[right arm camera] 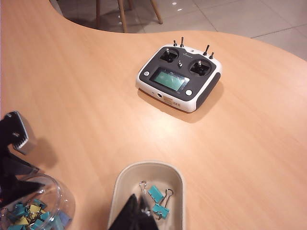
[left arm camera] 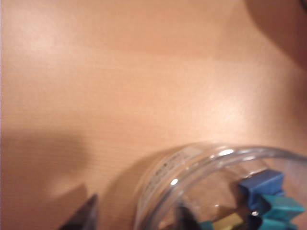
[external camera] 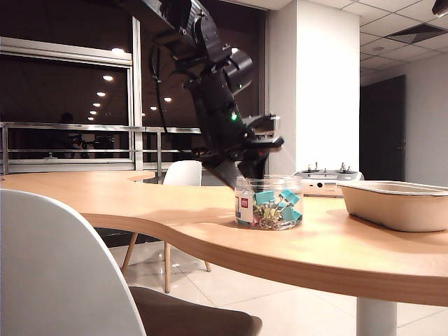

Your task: Pick up the box filled with clips, pour some clips from it into the rectangular paper box, and then put the clip box back on the table.

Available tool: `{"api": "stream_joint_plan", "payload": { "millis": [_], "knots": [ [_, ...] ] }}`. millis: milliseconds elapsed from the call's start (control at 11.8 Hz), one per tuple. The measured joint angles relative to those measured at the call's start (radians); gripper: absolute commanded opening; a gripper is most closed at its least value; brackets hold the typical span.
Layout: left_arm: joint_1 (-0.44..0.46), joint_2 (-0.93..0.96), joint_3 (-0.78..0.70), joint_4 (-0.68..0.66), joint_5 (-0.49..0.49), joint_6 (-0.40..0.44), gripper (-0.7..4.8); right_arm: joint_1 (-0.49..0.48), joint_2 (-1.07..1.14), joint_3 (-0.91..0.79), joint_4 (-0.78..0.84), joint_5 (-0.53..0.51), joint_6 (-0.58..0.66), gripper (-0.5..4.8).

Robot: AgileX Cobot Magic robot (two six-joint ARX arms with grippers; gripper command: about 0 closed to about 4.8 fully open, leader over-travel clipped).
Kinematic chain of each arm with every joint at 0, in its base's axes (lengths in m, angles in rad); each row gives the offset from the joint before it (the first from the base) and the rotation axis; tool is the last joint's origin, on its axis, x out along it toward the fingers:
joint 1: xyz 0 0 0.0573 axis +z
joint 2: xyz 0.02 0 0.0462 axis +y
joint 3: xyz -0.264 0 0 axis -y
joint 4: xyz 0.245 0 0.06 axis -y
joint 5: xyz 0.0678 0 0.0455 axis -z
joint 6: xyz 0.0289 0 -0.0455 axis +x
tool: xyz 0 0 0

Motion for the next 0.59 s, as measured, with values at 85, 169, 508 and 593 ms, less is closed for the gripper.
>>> {"api": "stream_joint_plan", "payload": {
  "millis": [85,169,508,593],
  "knots": [
    [0.000,-0.008,0.000,0.001,0.000,-0.010,1.98,0.000,0.000,0.000,-0.001,0.000,0.000,-0.06],
    [0.000,-0.021,0.000,0.002,0.000,-0.012,1.98,0.000,0.000,0.000,0.000,0.000,0.000,-0.05],
    [0.000,-0.175,-0.001,-0.045,0.016,-0.029,-0.06,0.000,0.000,0.000,0.001,0.000,0.000,-0.06],
    [-0.001,-0.221,-0.001,-0.051,0.019,-0.032,-0.06,-0.001,-0.002,0.000,0.001,0.000,0.000,-0.06]
  ]
}}
